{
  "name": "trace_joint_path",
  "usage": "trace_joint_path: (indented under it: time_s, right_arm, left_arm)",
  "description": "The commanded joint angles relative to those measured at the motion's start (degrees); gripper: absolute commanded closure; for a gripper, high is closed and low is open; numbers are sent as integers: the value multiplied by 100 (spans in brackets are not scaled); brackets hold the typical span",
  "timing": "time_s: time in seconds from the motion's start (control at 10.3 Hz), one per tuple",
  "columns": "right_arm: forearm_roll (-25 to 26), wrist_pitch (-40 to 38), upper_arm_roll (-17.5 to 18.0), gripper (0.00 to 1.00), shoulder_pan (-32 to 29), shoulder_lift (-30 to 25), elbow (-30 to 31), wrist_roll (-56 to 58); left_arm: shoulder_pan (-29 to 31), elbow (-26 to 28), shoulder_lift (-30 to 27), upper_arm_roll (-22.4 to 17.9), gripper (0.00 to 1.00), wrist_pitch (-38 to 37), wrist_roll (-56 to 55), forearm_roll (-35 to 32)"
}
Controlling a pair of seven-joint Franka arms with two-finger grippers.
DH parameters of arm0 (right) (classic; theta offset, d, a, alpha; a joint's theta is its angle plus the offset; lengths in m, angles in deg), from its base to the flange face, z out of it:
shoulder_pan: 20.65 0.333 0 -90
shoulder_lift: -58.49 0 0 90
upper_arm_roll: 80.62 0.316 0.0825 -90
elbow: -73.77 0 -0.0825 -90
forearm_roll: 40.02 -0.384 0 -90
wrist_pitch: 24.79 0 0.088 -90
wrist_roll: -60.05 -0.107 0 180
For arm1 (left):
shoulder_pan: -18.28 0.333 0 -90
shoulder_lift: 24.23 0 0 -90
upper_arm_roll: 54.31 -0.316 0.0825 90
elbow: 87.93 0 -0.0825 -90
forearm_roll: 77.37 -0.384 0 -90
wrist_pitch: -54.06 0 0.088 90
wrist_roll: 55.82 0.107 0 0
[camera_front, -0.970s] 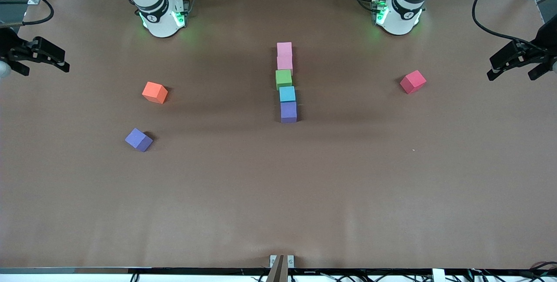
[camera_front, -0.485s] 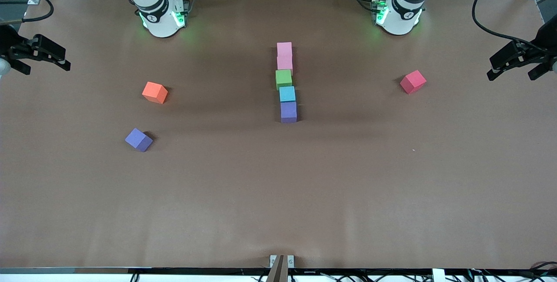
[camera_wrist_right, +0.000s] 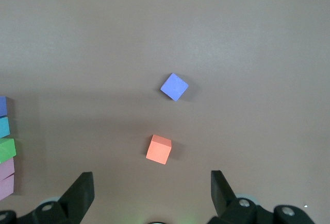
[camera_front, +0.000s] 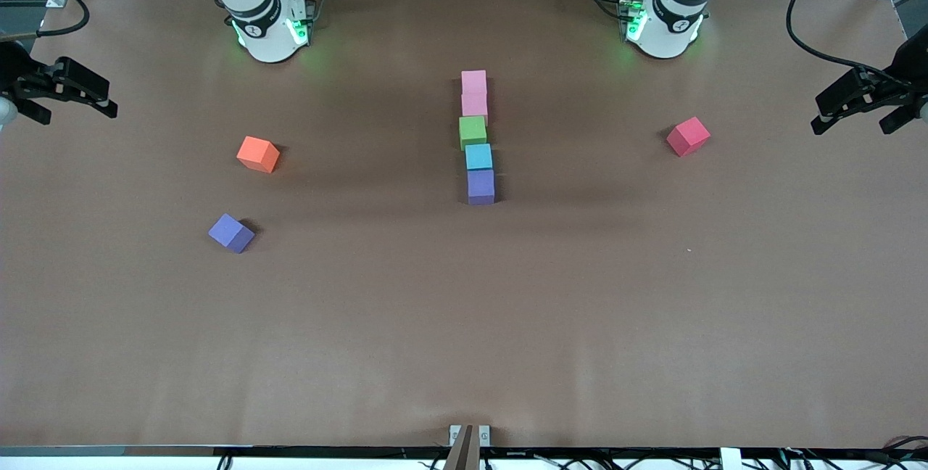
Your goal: Arrange blocks into number 1
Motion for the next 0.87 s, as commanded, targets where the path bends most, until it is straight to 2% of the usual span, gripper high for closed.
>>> trace_joint_path:
  time_s: [0.0,0.78]
  right_arm:
    - [-110,-23,-22,0,-7,-74,30,51]
    - [-110,-5,-22,0,-7,-56,39,51]
  left_arm:
    - [1,-157,68,14,0,-137,-78,75]
    - [-25,-166,147,6,0,-128,-78,75]
